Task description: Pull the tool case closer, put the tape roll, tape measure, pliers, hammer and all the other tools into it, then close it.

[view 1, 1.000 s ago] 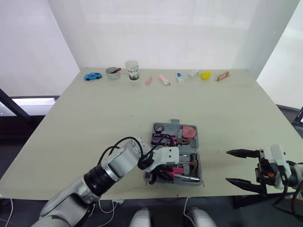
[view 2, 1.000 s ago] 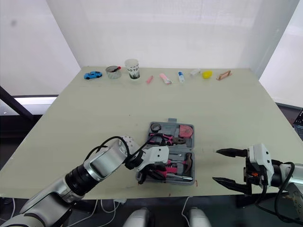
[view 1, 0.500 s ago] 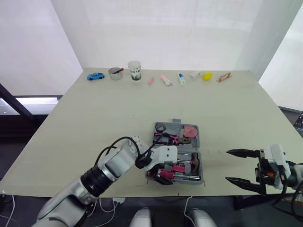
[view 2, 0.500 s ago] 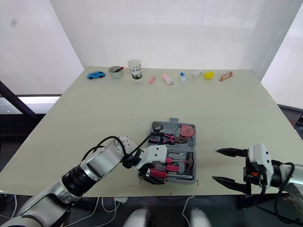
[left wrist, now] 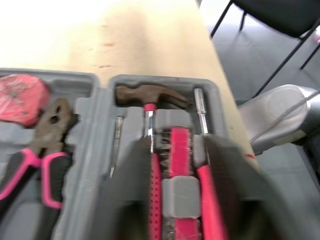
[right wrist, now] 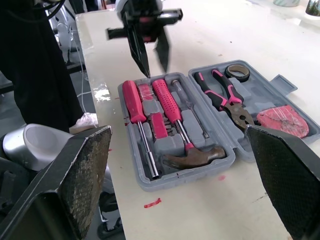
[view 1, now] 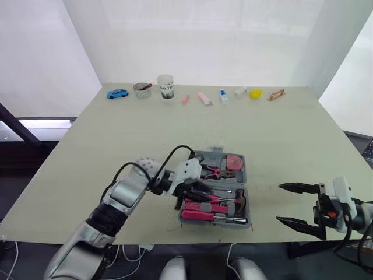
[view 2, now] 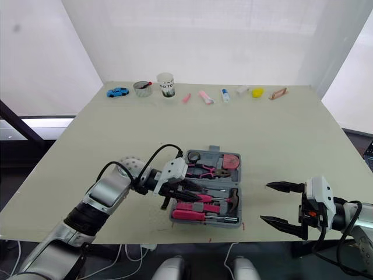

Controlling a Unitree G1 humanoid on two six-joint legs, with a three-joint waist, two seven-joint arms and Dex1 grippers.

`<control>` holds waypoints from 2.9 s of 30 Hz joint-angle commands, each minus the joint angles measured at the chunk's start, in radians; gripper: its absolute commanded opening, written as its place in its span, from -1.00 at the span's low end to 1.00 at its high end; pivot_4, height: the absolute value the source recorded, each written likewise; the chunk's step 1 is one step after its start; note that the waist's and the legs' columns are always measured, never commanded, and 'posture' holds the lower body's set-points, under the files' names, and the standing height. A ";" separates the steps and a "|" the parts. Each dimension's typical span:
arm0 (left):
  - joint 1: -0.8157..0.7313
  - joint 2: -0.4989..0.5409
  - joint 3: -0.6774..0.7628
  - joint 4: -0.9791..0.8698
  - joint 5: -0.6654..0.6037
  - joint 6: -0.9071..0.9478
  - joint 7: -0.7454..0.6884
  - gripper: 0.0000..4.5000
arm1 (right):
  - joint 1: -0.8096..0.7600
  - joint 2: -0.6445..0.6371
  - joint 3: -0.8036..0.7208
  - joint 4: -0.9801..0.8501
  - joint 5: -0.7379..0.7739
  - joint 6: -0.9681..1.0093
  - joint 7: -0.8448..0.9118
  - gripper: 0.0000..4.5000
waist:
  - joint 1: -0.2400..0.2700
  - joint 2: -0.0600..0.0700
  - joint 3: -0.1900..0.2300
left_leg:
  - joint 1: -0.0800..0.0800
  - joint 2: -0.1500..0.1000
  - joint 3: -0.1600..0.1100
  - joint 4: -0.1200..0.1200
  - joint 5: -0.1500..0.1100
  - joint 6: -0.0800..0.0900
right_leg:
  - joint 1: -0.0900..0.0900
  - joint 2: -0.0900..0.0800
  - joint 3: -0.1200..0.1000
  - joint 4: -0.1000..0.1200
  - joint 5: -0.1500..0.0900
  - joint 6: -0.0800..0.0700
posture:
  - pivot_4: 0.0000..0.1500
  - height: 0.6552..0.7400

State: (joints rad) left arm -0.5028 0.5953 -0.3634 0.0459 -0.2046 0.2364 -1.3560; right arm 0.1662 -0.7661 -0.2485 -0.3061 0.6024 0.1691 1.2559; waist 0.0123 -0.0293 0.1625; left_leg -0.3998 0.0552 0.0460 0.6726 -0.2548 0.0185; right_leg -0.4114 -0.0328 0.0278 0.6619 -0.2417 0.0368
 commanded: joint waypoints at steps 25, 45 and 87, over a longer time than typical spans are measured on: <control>0.030 -0.151 -0.037 0.367 0.095 -0.388 -0.064 -0.98 | -0.012 0.005 -0.009 -0.059 0.027 0.007 -0.036 1.00 | 0.000 0.000 0.000 | 0.000 0.000 0.000 0.000 0.000 0.000 | 0.000 0.000 0.000 0.000 0.001 -0.001 | 1.00 1.00; 0.084 -0.165 -0.001 0.383 0.080 -0.420 -0.012 -0.98 | -0.011 0.030 -0.028 -0.049 0.055 0.021 -0.080 1.00 | 0.000 0.003 -0.003 | 0.001 0.000 0.000 0.000 0.000 0.000 | 0.001 0.000 0.000 0.000 0.001 -0.001 | 1.00 1.00; 0.706 -0.025 0.826 -0.111 -0.259 -0.048 0.540 0.97 | 0.309 0.288 -0.313 0.081 0.016 -0.119 -0.454 1.00 | 0.000 0.006 -0.003 | 0.003 0.003 0.001 -0.003 0.000 -0.001 | -0.002 -0.005 0.001 -0.001 -0.002 0.002 | 1.00 1.00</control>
State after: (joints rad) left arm 0.2057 0.5620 0.4360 -0.0387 -0.4459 0.2077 -0.8201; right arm 0.4644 -0.4820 -0.5260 -0.1878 0.5970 0.0444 0.8137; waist 0.0123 -0.0237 0.1591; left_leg -0.3972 0.0579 0.0472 0.6692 -0.2552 0.0177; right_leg -0.4132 -0.0376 0.0287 0.6609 -0.2437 0.0385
